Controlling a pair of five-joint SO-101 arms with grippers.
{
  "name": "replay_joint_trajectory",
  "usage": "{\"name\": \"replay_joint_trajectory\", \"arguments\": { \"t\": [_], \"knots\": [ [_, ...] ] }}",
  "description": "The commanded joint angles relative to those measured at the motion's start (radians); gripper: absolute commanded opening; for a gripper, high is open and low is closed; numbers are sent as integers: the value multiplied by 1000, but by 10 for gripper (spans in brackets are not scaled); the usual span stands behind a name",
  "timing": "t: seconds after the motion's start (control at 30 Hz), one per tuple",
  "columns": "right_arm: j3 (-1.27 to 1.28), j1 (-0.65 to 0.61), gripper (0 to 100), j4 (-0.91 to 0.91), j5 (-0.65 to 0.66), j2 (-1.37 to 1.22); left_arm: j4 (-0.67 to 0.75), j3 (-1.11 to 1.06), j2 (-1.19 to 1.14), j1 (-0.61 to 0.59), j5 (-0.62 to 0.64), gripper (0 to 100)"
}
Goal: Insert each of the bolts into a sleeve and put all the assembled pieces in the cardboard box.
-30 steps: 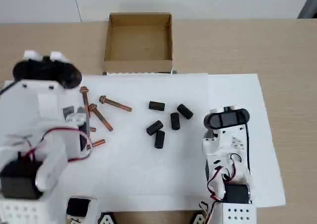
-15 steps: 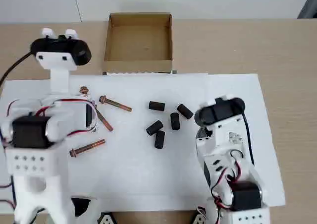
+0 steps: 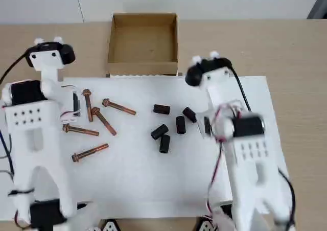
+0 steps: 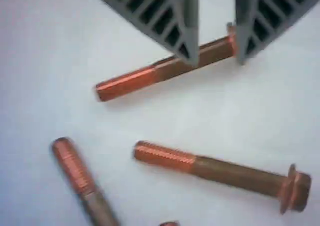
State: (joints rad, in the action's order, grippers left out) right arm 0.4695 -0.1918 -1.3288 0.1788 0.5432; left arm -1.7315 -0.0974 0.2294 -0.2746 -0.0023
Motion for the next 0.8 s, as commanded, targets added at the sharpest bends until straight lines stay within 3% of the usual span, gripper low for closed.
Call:
{"name": "replay_joint_trajectory", "arguments": {
  "t": [0.0,0.07,0.2,0.37,0.57,0.77],
  "knots": [
    [-255,-5,4,-97,14,-222,-17,38,-28,-29,-35,48],
    [-376,-5,4,-160,32,-334,-14,38,-34,-26,-55,48],
    [-585,-8,4,-259,203,-519,-3,39,-35,-26,-84,48],
    [-753,-8,10,-303,270,-679,-5,39,-35,-26,-110,48],
    [-796,-50,125,-349,341,-768,-20,35,-34,17,-112,48],
    [-796,-104,141,-344,361,-829,-20,35,-35,52,-112,48]
  ]
}}
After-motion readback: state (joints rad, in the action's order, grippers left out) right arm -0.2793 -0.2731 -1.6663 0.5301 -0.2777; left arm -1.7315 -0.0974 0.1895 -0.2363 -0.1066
